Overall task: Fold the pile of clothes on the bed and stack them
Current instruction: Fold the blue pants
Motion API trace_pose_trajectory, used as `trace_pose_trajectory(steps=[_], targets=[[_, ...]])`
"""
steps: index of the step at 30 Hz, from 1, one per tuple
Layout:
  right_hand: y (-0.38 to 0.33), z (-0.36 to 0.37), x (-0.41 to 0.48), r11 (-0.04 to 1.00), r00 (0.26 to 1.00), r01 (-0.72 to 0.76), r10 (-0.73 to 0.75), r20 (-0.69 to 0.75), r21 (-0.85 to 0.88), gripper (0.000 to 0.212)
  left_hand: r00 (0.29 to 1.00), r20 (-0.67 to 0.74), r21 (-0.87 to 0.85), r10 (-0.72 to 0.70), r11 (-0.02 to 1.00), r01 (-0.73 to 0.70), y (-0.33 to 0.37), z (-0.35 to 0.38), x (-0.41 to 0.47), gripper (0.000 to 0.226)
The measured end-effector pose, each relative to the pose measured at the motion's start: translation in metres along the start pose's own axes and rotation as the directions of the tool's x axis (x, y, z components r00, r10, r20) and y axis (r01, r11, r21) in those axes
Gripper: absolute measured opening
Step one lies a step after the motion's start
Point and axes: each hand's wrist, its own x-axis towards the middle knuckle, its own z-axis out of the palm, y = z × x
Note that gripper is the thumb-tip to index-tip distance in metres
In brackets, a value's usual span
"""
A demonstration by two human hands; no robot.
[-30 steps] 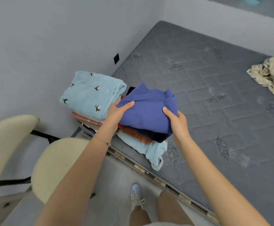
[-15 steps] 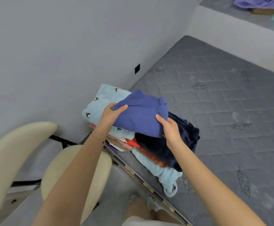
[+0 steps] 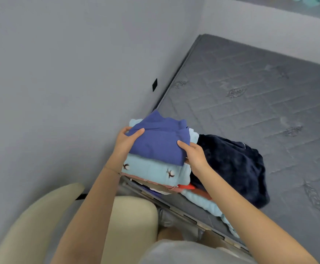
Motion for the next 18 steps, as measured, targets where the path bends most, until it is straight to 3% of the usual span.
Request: trace_pose_trajectory(steps=[5, 9, 14, 18], targets=[[0.023, 0.026, 0.011, 0.996, 0.993, -0.08, 0.075, -0.088, -0.048, 0.015, 0.995, 0.082, 0.067, -0.055, 0.997, 0.049, -0.025, -0.018, 0.029, 0.047], [0.038, 0.026, 0.018, 0.98, 0.981, -0.123, 0.095, -0.172, -0.157, 0.024, 0.996, 0.087, 0.153, -0.002, 0.988, -0.011, -0.04, -0.018, 0.041, 0.046], [0.042, 0.016, 0.02, 0.958, 0.975, -0.078, 0.015, -0.223, -0.275, 0.034, 0.992, 0.098, 0.21, 0.08, 0.973, -0.099, -0.046, -0.021, 0.043, 0.057], [0.044, 0.005, 0.013, 0.922, 0.962, -0.02, -0.087, -0.257, -0.387, 0.043, 0.981, 0.027, 0.279, 0.193, 0.941, -0.193, -0.037, -0.022, 0.039, 0.059]])
